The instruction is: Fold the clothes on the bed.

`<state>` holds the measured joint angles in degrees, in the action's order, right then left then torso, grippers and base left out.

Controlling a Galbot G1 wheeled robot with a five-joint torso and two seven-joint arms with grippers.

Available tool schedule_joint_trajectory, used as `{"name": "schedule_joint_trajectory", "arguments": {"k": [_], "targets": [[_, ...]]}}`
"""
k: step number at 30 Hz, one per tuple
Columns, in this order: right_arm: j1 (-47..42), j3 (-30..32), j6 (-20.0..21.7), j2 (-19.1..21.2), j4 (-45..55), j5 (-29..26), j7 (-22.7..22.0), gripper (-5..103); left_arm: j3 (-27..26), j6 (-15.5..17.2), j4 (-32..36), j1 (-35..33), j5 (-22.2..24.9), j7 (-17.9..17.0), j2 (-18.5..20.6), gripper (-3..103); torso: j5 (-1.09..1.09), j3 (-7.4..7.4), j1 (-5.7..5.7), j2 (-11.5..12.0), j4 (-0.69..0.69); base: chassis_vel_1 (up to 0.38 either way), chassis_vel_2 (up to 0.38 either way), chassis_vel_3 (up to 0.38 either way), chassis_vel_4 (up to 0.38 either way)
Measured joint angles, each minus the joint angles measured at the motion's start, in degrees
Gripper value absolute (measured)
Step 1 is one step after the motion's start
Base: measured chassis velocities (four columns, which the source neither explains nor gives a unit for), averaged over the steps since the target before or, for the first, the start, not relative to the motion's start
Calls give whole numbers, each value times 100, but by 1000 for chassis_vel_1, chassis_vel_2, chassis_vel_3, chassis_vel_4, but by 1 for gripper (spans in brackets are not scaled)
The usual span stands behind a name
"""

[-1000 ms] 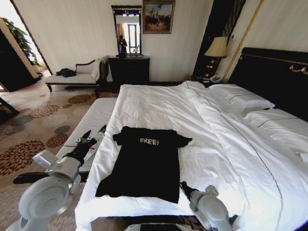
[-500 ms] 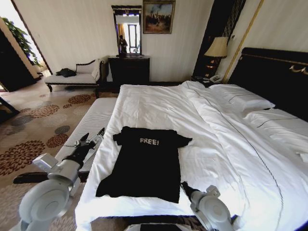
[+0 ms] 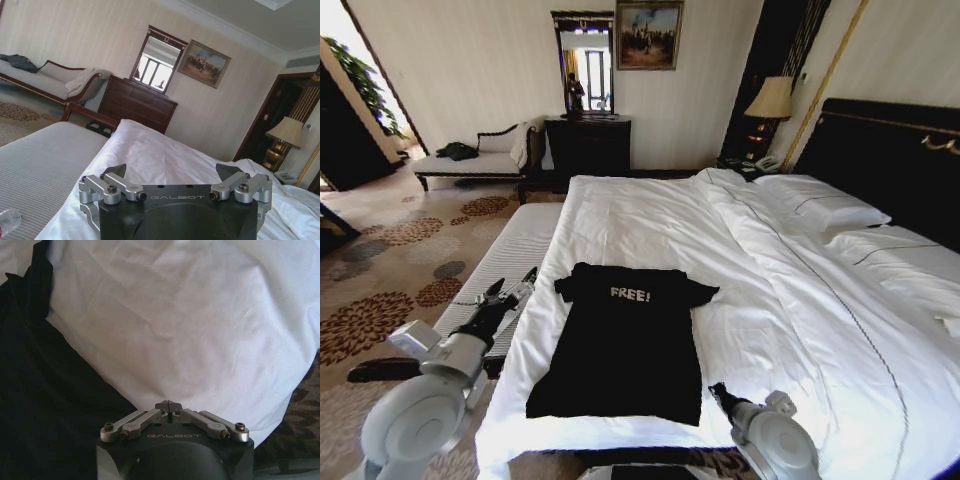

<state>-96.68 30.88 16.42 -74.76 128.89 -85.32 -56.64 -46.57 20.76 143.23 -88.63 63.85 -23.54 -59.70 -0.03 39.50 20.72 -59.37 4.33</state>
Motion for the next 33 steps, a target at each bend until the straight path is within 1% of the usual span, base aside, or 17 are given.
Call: {"name": "schedule_joint_trajectory", "arguments": {"k": [6,11,13,15,18,20,21,23,24,25,26,27,28,29,30,31,33], "targets": [[-91,108,33,26,34,171,-73,0,-48,-11,0,-29,-3,-6,-24,100,1,0,0,0,0,0,0,0,0],[-165,66,71,3,57,556,-109,-1,-99,-23,0,-29,-17,-9,-64,100,0,0,0,0,0,0,0,0,0],[-156,63,36,-8,85,634,-91,10,-161,-38,0,-30,-20,-12,-78,100,0,0,0,0,1,0,0,0,0],[-141,67,10,-8,102,647,-61,10,-188,-42,0,-28,-20,-14,-85,100,0,0,0,0,1,0,0,0,0],[243,120,-223,91,177,828,324,27,-417,-84,0,-28,-36,-28,-226,100,0,0,0,0,2,0,0,0,0],[566,116,-321,245,114,875,592,32,-463,-87,0,-112,-158,-35,-296,100,-1,0,0,0,0,0,0,0,0],[566,116,-321,245,114,875,592,32,-463,-87,0,-112,-158,-35,-296,100,-1,0,0,0,0,0,0,0,0],[1358,-53,-553,712,-395,1108,1263,43,-467,-91,-59,-343,-869,-47,-362,100,4,0,0,0,-2,0,0,0,0],[1358,-53,-553,712,-395,1108,1263,43,-467,-91,-59,-343,-869,-47,-362,100,4,0,0,0,-2,0,0,0,0],[1822,-206,-694,1043,-794,1240,1813,48,-464,-88,-200,-422,-1242,-49,-374,100,2,1,0,0,-3,0,0,0,0],[2007,-276,-744,1164,-962,1280,2057,54,-465,-77,-270,-447,-1351,-67,-379,100,2,0,0,0,-2,0,0,0,0],[2428,-461,-820,1375,-1327,1344,2567,59,-466,-35,-397,-496,-1479,-116,-396,100,-1,1,1,0,0,0,0,0,0],[2428,-461,-820,1375,-1327,1344,2567,59,-466,-35,-397,-496,-1479,-116,-396,100,-1,1,1,0,0,0,0,0,0],[2784,-647,-864,1491,-1620,1400,2928,65,-468,-11,-470,-527,-1505,-142,-410,100,2,1,1,1,3,0,0,0,0],[3177,-893,-927,1567,-1944,1499,3297,70,-475,-1,-539,-572,-1532,-168,-437,100,-1,1,1,1,0,0,0,0,0],[3512,-1151,-1000,1595,-2249,1683,3595,70,-487,0,-589,-623,-1556,-182,-463,100,-1,1,1,1,-1,0,0,0,0],[4050,-1628,-1135,1567,-2891,2189,4039,81,-515,-5,-629,-730,-1569,-196,-522,100,0,2,1,1,-3,0,0,0,0]]}}
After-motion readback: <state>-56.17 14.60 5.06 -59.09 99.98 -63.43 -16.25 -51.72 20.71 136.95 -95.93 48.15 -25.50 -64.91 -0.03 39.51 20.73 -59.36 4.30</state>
